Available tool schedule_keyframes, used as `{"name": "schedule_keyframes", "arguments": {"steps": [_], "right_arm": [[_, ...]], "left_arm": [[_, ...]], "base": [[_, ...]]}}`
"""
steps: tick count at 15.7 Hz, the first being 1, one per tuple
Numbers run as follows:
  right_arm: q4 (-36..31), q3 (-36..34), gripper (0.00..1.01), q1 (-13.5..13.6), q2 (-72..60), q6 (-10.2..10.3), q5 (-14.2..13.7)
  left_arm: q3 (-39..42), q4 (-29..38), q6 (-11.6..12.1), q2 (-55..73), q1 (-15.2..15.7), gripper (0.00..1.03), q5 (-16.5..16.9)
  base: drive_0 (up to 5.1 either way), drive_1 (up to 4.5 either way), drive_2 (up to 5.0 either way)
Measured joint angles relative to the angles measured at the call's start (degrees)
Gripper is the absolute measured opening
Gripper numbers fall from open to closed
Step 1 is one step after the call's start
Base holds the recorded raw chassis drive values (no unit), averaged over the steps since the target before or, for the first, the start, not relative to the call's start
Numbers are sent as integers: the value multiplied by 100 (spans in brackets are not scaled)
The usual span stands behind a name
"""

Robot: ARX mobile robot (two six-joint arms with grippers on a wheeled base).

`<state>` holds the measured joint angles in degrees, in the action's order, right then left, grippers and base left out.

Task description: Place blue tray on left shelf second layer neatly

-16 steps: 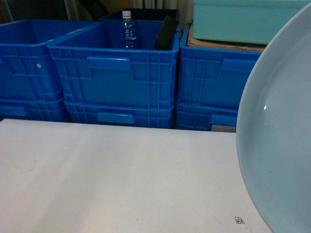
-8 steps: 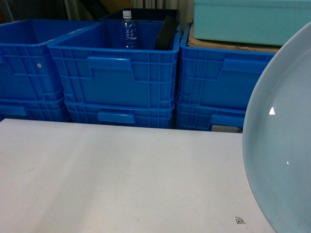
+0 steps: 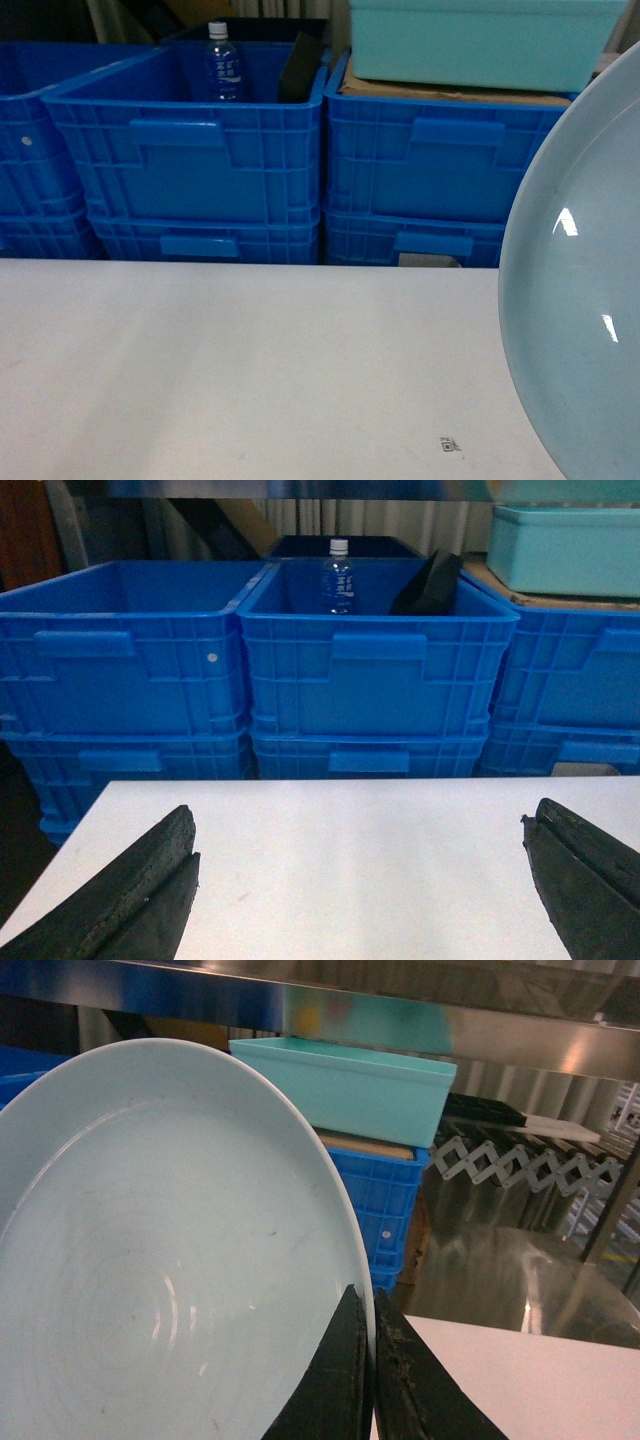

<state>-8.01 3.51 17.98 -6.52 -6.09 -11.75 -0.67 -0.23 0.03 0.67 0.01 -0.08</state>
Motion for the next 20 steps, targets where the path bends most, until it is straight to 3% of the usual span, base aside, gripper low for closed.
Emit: {"name": "schedule_keyframes", "arguments": {"steps": [20], "right_arm": [[2, 0, 2, 0, 0, 0, 0]], "left_arm": [[0, -2, 0, 0, -2, 98, 2]], "base": [[-167, -167, -167]]}}
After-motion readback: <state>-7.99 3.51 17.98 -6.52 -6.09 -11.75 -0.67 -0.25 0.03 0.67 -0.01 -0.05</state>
